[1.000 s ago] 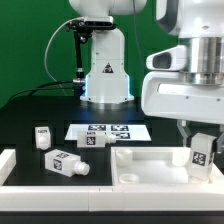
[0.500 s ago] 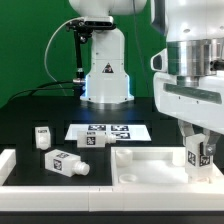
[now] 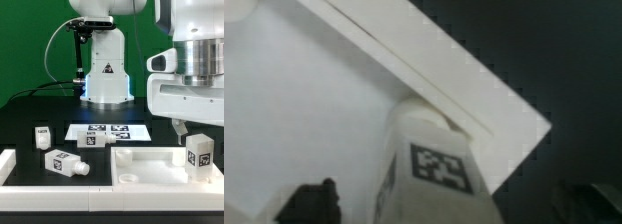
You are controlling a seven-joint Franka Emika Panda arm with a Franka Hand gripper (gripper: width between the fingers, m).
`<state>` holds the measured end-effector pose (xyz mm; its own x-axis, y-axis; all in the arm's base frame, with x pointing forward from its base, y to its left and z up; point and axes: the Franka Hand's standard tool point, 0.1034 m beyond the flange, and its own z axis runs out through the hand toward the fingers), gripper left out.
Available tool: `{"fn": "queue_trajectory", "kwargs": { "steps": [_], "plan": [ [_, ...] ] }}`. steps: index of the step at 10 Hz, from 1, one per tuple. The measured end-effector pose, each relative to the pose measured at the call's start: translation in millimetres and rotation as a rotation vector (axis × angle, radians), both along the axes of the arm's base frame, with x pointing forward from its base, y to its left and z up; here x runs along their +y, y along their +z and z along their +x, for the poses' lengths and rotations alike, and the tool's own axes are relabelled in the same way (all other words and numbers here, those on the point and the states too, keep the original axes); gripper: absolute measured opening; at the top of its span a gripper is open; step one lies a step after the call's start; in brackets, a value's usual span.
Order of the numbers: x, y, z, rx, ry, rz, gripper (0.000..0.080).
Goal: Assemble one leg
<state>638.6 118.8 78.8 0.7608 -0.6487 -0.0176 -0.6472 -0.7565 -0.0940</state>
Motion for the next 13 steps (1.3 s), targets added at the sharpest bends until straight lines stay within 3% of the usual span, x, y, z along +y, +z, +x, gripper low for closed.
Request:
{"fn": "queue_trajectory", "kwargs": {
  "steps": [3,5,7,8,9,10,11,13],
  "plan": [
    [-2.6,0.0,0.7,-0.020,0.229,-0.015,0.0648],
    [-5.7,3.4,5.3,-0.050,0.603,-0.080,0.0649],
    [-6.1,2.7,6.0,-0.065,0.722,-0.091,0.0649],
    [-5.9,2.7,6.0,-0.063,0.679,-0.088,0.0534],
    [-6.2,2.6,6.0,-0.063,0.676,-0.089,0.0534],
    [-5.9,2.5,5.9,-0.060,0.633,-0.086,0.0352],
    [-6.5,2.5,6.0,-0.057,0.574,-0.083,0.0284],
    [-6.8,1.6,5.6,-0.059,0.327,-0.095,0.0284]
  ]
}}
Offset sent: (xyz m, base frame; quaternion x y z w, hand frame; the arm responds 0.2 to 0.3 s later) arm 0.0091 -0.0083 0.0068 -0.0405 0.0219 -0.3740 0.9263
